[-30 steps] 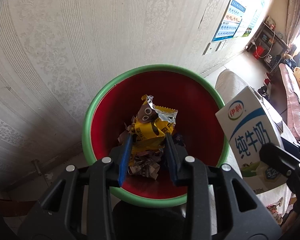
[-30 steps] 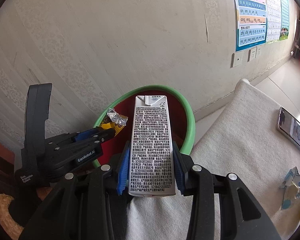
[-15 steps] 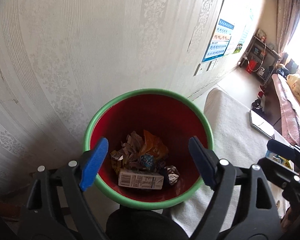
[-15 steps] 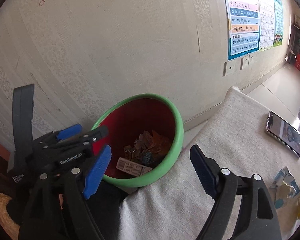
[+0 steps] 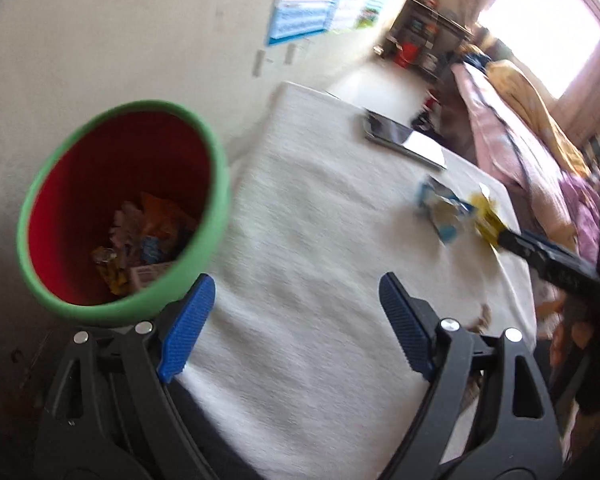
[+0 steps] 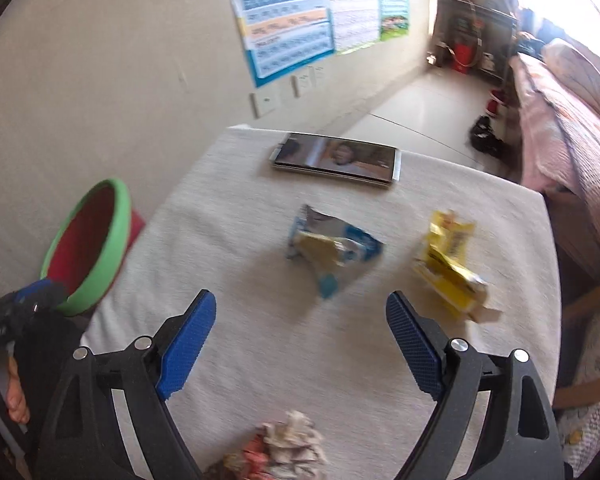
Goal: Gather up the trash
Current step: 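Move both tools back to the table and grasp the brown chocolate wrapper with the left tool, then grasp the crumpled paper ball with the right tool while the left tool releases the brown wrapper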
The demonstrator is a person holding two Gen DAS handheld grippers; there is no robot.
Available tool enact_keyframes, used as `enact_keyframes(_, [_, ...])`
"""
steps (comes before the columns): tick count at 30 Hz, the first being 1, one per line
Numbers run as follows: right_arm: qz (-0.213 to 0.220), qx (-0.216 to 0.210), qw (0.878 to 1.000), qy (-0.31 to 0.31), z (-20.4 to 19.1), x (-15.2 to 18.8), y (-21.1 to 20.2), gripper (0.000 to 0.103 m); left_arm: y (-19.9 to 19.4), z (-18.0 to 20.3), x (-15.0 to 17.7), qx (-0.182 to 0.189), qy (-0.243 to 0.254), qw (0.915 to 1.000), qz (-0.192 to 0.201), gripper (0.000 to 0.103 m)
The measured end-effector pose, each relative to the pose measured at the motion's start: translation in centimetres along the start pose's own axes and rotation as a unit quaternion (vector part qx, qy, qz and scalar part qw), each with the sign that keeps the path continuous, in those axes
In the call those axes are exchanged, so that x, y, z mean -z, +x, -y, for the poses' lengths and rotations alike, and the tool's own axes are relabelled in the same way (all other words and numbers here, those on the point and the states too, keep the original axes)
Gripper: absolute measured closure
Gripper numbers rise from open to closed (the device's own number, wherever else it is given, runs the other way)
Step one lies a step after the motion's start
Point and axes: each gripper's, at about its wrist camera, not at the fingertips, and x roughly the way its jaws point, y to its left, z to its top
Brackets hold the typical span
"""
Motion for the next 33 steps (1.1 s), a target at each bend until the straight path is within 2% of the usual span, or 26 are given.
enact_keyframes(3, [-0.019,-0.017,0.999,0.034,2.4,1.1,-0.3,0.019,1.4,5.8,2.5,0.057,0.091,0.9931,-0.047,0.022])
enact_keyframes(6, [-0.037,-0.038,0.998,0.033,3.0,2.7,-0.6,0.019,3.3,9.9,5.2,0.096,0.149,0.9782,-0.109,0.022])
enact_keyframes(8, [-0.046,-0.042,0.998,0.028,2.7,3.5,-0.5,0.019,4.6,11.9,7.1,0.104,0.179,0.9678,-0.143,0.022])
enact_keyframes(10, [-0.058,-0.049,0.997,0.035,2.7,4.1,0.2,0.019,5.8,13.2,8.8,0.083,0.208,0.9606,-0.165,0.037])
enact_keyframes(12, [-0.065,-0.057,0.996,0.038,2.6,4.6,0.3,0.019,6.7,13.3,9.5,0.081,0.207,0.9565,-0.189,0.067])
enact_keyframes(15, [-0.071,-0.068,0.995,0.027,2.1,5.0,0.1,0.019,6.7,11.8,8.7,0.083,0.165,0.9649,-0.186,0.08])
enact_keyframes(19, [-0.085,-0.088,0.992,0.028,1.9,5.5,-0.1,0.019,6.0,8.3,6.2,0.05,0.107,0.982,-0.147,0.081])
enact_keyframes(21, [-0.097,-0.101,0.99,0.033,1.6,5.9,-0.1,0.019,5.7,6.5,5.2,0.03,0.082,0.9875,-0.131,0.081])
enact_keyframes(24, [-0.104,-0.107,0.988,0.033,1.2,6.4,0.1,0.019,5.2,4.5,3.9,0.006,0.064,0.9918,-0.111,0.081])
enact_keyframes(28, [-0.113,-0.117,0.986,0.034,0.3,6.6,0.7,0.019,4.5,3.6,2.6,-0.024,0.062,0.9948,-0.077,0.08])
enact_keyframes(33, [-0.104,-0.116,0.988,0.005,-1.2,6.6,0.5,0.019,2.7,2.3,1.2,-0.048,0.046,0.9976,-0.018,0.046])
